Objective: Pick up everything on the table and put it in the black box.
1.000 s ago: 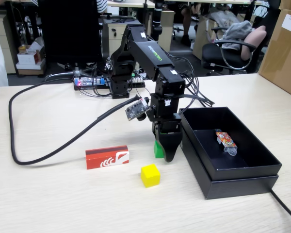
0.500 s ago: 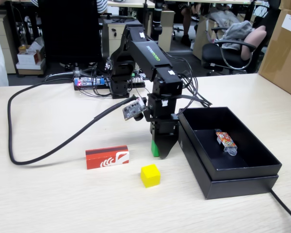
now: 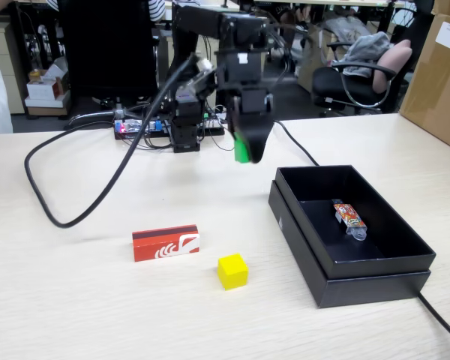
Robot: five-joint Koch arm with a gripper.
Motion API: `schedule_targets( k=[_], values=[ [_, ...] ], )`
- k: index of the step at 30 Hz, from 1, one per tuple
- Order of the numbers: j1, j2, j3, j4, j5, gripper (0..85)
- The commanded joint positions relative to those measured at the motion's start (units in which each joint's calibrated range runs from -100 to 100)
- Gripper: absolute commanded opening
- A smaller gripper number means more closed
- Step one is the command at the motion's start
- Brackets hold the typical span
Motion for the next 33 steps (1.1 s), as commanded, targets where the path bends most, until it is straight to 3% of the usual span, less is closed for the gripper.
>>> schedule_targets(
  k=[1, 9, 16, 29, 31, 33],
  values=[
    [3.5, -5.9, 2.8, -0.3, 0.8, 12.8],
    [8.7, 5.3, 14.3, -0.3, 2.2, 12.8],
    [8.6, 20.8, 22.2, -0.3, 2.3, 12.8],
    [8.6, 26.5, 20.8, -0.3, 2.9, 13.0],
    [8.7, 26.3, 20.7, -0.3, 2.9, 14.2],
    [8.7, 26.2, 20.6, -0.3, 2.9, 23.7]
  ],
)
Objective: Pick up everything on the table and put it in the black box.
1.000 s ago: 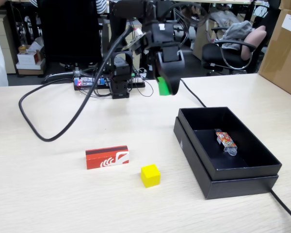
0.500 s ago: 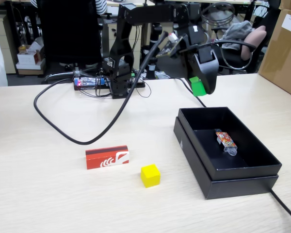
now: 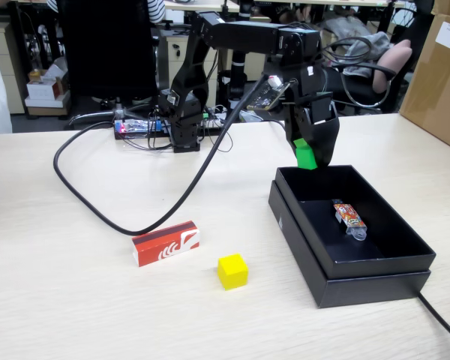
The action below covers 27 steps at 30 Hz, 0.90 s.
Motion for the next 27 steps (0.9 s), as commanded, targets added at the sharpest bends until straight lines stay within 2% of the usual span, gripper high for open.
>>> schedule_targets(
  k=[1, 11, 16, 18, 21, 27],
  values=[
    [0.1, -1.5, 2.8, -0.2, -0.1, 26.9],
    [0.0, -4.6, 1.2, -0.2, -0.3, 27.8],
    [-2.1, -25.2, -0.6, -0.2, -2.1, 27.8],
    [-5.2, -31.8, -2.4, -0.2, -3.4, 27.9],
    [-9.9, -33.4, -4.1, -0.3, -6.0, 39.0],
    [-17.9, -27.4, -12.3, 0.7, -11.1, 48.8]
  ],
)
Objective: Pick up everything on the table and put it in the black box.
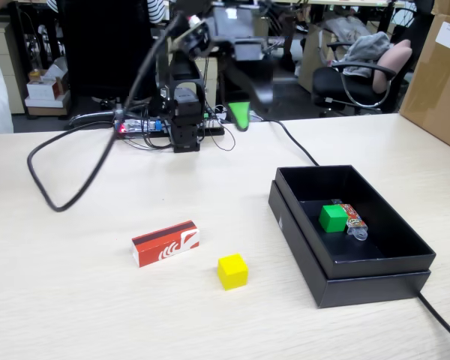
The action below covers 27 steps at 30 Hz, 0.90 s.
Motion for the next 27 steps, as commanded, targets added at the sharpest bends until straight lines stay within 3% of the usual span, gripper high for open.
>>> schedule_targets(
  k=[1, 12, 27],
  values=[
    [-3.5, 2.7, -1.5, 0.7, -3.3, 49.1],
    [-10.4, 23.2, -3.1, 5.7, -7.5, 49.3],
    [-10.0, 39.7, 1.1, 11.5, -7.8, 47.6]
  ],
)
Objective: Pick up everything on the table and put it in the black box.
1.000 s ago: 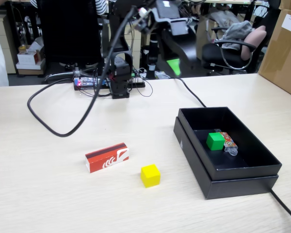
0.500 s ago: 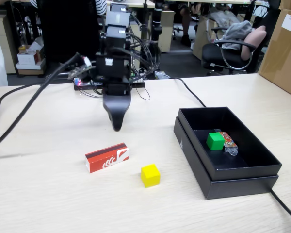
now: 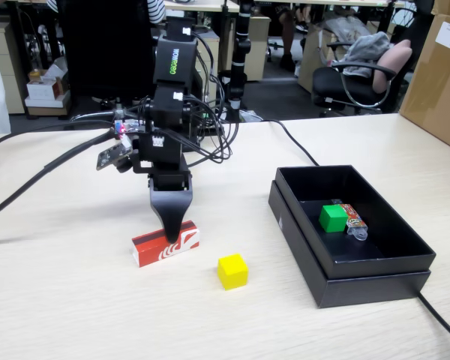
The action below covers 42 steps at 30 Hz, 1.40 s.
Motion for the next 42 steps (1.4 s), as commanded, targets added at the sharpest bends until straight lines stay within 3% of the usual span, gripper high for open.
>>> schedule_targets(
  k=[1, 13, 18, 20, 30, 37, 42],
  values=[
    [0.6, 1.3, 6.7, 1.4, 0.0, 47.6],
    [1.1, 10.7, 11.1, 1.4, 0.9, 42.2],
    [0.6, 11.4, 11.8, 1.4, 1.7, 15.4],
    [0.5, 11.5, 12.6, 1.4, 1.8, 10.5],
    [1.1, 0.8, 12.9, -4.4, 1.8, 10.5],
    [7.4, -23.7, 7.7, -11.8, 4.2, 10.5],
    [20.3, -40.7, 0.6, -11.8, 9.1, 10.5]
  ],
)
